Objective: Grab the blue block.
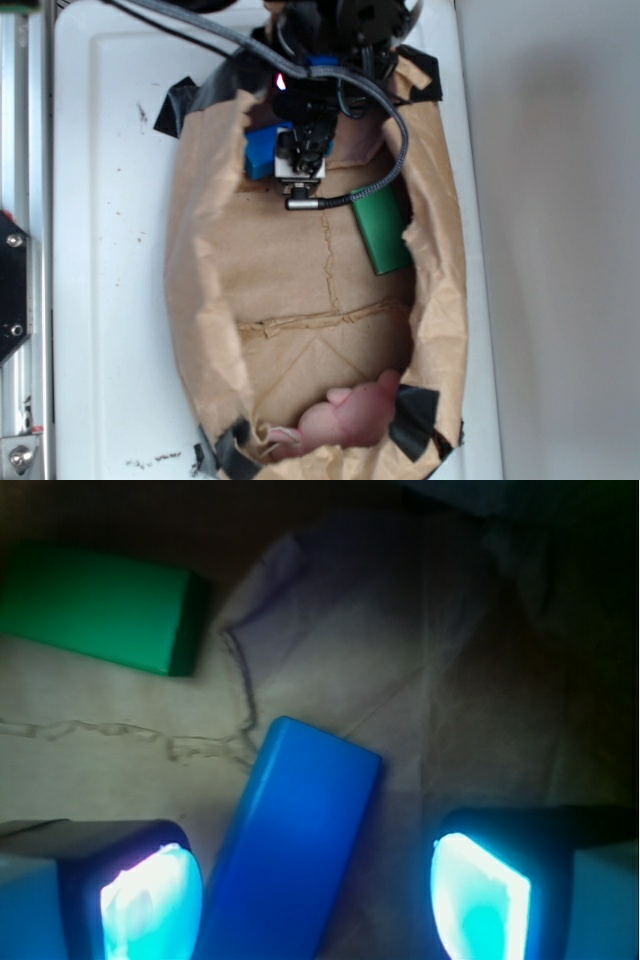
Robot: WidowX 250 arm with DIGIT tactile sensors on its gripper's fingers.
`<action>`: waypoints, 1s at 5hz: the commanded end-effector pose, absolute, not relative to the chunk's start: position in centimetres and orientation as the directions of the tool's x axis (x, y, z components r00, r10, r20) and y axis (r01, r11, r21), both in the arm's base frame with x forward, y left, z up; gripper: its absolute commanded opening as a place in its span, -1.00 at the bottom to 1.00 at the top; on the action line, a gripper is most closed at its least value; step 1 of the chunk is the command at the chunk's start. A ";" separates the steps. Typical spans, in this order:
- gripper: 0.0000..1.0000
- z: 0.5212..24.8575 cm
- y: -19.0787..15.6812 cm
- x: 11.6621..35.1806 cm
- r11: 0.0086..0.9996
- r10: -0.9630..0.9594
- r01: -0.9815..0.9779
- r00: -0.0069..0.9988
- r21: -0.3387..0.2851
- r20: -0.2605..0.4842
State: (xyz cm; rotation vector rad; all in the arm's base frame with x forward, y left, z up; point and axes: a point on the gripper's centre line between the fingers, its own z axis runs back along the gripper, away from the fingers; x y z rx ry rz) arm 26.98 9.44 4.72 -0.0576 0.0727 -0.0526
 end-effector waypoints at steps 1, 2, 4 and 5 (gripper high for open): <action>1.00 2.7 9.2 28.4 0.998 -0.045 0.045 0.999 -0.035 -0.001; -1.00 3.2 9.2 28.3 0.998 -0.033 0.033 0.999 -0.051 0.013; -1.00 5.7 8.8 28.8 0.994 -0.021 0.022 1.000 -0.105 0.008; -1.00 9.1 8.4 28.2 0.985 -0.051 0.048 0.999 -0.168 -0.013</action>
